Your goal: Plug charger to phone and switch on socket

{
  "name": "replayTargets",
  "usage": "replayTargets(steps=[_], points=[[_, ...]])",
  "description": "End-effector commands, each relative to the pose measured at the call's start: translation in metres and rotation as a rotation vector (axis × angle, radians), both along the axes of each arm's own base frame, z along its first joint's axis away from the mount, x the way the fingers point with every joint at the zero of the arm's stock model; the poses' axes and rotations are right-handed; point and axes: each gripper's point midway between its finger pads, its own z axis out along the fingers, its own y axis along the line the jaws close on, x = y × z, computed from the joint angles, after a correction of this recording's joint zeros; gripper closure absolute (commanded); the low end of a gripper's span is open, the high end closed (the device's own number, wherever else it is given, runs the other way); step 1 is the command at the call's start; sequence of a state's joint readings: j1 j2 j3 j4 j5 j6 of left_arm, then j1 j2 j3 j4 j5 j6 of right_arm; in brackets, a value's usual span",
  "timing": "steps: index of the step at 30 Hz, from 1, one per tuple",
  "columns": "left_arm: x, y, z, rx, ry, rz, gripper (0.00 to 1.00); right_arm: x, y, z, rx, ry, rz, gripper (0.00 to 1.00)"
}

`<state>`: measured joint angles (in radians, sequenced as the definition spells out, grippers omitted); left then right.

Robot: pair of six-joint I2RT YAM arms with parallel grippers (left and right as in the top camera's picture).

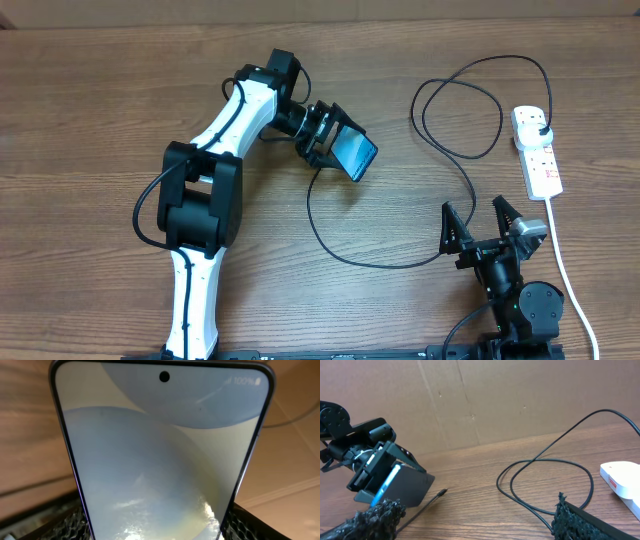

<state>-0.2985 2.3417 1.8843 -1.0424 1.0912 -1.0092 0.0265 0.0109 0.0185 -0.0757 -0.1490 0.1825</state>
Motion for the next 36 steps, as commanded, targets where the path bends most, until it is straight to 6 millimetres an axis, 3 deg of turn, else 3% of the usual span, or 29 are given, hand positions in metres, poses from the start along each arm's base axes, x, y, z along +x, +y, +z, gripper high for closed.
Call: replayTargets(steps=[1, 15, 24, 30, 36], points=[[0.006, -0.003, 0.028, -0.142, 0.095, 0.037, 0.40, 0.001, -0.003, -0.003, -0.001, 0.002, -0.014, 0.00], [0.019, 0.016, 0.037, -0.166, 0.221, 0.129, 0.36, 0.001, -0.003, -0.003, -0.001, 0.002, -0.014, 0.00], [0.040, 0.053, 0.036, -0.169, 0.219, 0.217, 0.38, 0.001, -0.003, -0.003, -0.001, 0.002, -0.014, 0.00], [0.056, 0.088, 0.036, -0.178, 0.214, 0.296, 0.37, 0.001, -0.003, -0.003, -0.001, 0.002, -0.014, 0.00], [0.059, 0.099, 0.035, -0.173, 0.216, 0.318, 0.38, 0.001, -0.003, -0.003, -0.001, 0.002, -0.014, 0.00]])
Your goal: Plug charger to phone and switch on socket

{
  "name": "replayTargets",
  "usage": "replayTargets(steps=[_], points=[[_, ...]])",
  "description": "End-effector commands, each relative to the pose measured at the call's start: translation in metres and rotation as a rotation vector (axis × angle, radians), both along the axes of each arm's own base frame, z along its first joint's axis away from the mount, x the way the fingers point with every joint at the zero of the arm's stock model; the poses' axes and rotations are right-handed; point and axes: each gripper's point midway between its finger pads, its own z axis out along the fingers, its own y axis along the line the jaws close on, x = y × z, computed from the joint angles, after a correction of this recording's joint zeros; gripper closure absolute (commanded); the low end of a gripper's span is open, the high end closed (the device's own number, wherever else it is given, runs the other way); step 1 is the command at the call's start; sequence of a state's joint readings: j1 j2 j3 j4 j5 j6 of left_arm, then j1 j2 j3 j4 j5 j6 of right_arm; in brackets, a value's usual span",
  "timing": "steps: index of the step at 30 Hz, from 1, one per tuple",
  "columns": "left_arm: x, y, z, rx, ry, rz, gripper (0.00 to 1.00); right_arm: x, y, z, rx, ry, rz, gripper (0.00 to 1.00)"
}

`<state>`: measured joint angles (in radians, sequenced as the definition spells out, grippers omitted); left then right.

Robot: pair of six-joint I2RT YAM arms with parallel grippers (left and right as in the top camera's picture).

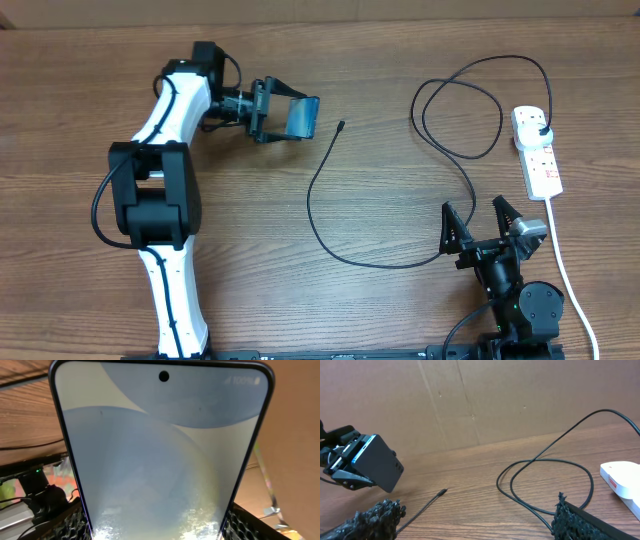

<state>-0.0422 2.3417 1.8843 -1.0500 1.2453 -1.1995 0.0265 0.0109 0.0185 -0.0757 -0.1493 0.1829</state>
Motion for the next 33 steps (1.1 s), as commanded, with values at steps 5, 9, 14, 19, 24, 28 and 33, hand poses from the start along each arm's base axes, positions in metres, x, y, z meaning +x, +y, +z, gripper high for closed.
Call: replayTargets(steps=[5, 9, 14, 19, 24, 28, 33], points=[[0.003, 0.002, 0.000, 0.019, 0.012, 0.009, 0.38, 0.001, -0.003, -0.003, -0.002, 0.002, -0.014, 0.00], [0.003, 0.003, -0.002, 0.029, 0.016, 0.008, 0.38, 0.001, -0.003, -0.003, -0.002, 0.002, -0.014, 0.00], [0.003, 0.003, -0.002, 0.029, 0.016, 0.008, 0.38, 0.001, -0.003, -0.003, -0.002, 0.002, -0.014, 0.00], [0.003, 0.003, -0.002, 0.029, 0.016, 0.008, 0.38, 0.001, -0.003, -0.003, -0.002, 0.002, -0.014, 0.00], [0.002, 0.001, -0.001, 0.021, 0.013, 0.003, 0.39, 0.001, -0.003, -0.003, -0.002, 0.002, -0.014, 0.00], [0.000, -0.003, -0.001, 0.021, 0.012, -0.006, 0.39, 0.001, -0.003, -0.003, -0.002, 0.002, -0.014, 0.00], [-0.001, -0.007, 0.000, 0.017, 0.010, -0.015, 0.39, 0.001, -0.003, -0.003, -0.002, 0.002, -0.014, 0.00]])
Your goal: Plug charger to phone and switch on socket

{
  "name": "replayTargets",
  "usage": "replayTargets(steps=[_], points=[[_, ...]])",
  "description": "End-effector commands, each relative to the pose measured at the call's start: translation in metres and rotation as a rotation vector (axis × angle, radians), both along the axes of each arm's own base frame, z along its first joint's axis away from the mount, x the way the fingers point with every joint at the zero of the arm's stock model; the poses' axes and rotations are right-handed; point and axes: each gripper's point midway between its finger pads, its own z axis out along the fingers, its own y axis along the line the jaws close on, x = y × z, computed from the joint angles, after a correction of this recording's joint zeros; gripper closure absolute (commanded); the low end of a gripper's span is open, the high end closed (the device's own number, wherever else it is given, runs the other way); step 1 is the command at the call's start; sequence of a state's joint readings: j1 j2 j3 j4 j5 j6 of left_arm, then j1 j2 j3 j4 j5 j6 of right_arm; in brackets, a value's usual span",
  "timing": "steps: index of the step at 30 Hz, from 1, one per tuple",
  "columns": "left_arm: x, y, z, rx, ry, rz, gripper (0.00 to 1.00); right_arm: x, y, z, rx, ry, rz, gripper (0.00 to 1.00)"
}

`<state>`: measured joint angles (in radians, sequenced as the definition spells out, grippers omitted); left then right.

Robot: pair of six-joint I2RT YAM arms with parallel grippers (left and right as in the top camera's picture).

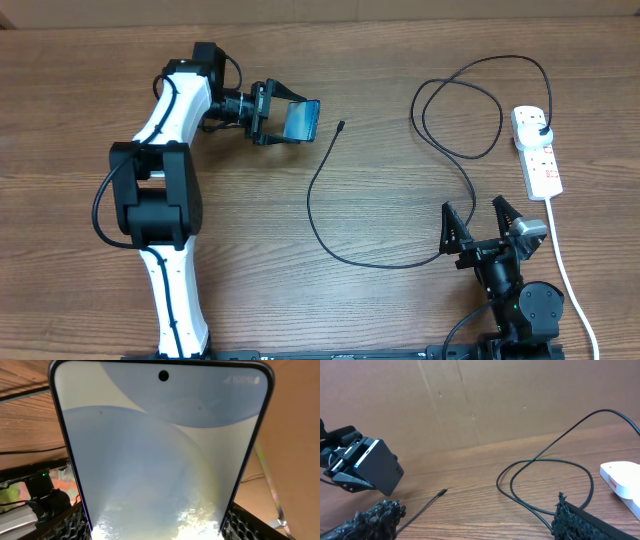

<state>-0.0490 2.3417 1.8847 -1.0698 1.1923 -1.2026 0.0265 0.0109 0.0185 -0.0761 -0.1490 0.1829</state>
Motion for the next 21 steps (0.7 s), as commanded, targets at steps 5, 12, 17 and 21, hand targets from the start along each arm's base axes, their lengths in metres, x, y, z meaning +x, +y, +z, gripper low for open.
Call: replayTargets(steps=[5, 12, 17, 21], points=[[0.002, -0.007, 0.004, -0.007, -0.011, -0.013, 0.40, 0.001, -0.003, -0.003, -0.002, 0.002, -0.014, 0.00], [0.004, 0.016, -0.040, 0.284, -0.017, -0.001, 0.39, 0.001, -0.003, -0.003, -0.002, 0.001, -0.014, 0.00], [-0.001, 0.032, -0.058, 0.424, 0.006, -0.004, 0.41, 0.001, -0.003, -0.003, -0.002, 0.001, -0.014, 0.00], [-0.004, 0.041, -0.063, 0.493, 0.003, -0.014, 0.40, 0.001, -0.003, -0.003, -0.002, 0.002, -0.014, 0.00]])
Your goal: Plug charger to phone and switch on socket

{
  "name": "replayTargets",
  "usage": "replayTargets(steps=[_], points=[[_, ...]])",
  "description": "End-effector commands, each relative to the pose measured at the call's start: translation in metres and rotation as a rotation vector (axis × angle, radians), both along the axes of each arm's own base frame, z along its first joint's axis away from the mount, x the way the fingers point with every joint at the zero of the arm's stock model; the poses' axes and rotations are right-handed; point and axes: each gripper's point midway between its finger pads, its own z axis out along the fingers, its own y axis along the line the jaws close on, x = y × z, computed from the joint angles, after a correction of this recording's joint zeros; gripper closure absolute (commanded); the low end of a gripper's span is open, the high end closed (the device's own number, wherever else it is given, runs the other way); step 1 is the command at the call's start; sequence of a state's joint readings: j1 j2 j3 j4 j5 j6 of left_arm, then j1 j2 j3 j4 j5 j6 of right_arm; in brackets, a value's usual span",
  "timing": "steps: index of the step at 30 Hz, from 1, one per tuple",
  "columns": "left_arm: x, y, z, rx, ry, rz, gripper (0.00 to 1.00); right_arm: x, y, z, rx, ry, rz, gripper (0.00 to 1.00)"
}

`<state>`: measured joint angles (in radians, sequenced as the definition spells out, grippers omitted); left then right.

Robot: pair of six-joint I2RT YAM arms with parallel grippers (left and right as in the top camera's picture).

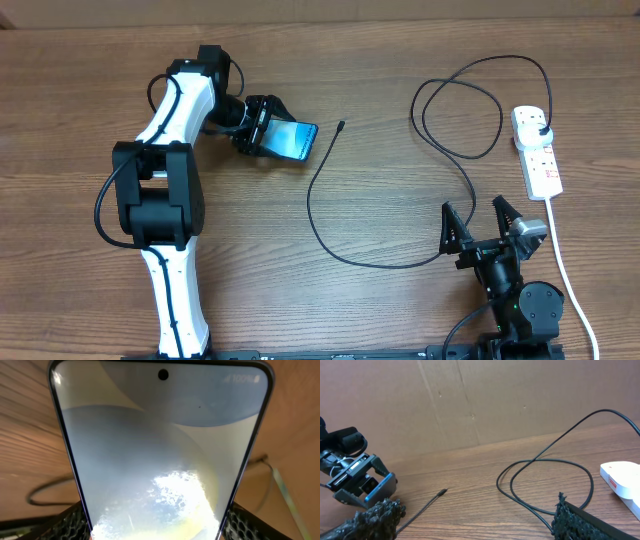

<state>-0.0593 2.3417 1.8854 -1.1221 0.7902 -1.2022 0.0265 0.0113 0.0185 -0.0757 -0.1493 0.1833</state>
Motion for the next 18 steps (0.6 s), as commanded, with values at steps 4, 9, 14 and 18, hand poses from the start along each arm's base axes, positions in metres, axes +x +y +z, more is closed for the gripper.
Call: replayTargets(steps=[4, 9, 14, 18], points=[[-0.002, 0.020, -0.008, 0.177, -0.018, -0.034, 0.39, 0.001, -0.003, -0.003, -0.002, 0.002, -0.014, 0.00], [-0.004, 0.032, 0.002, 0.261, -0.030, -0.059, 0.41, 0.001, -0.003, -0.003, -0.002, 0.001, -0.014, 0.00], [-0.003, 0.044, 0.024, 0.370, -0.052, -0.075, 0.43, 0.001, -0.003, -0.003, -0.002, 0.001, -0.014, 0.00], [0.002, 0.046, 0.052, 0.459, -0.121, -0.099, 0.41, 0.001, -0.003, -0.003, -0.002, 0.002, -0.014, 0.00]])
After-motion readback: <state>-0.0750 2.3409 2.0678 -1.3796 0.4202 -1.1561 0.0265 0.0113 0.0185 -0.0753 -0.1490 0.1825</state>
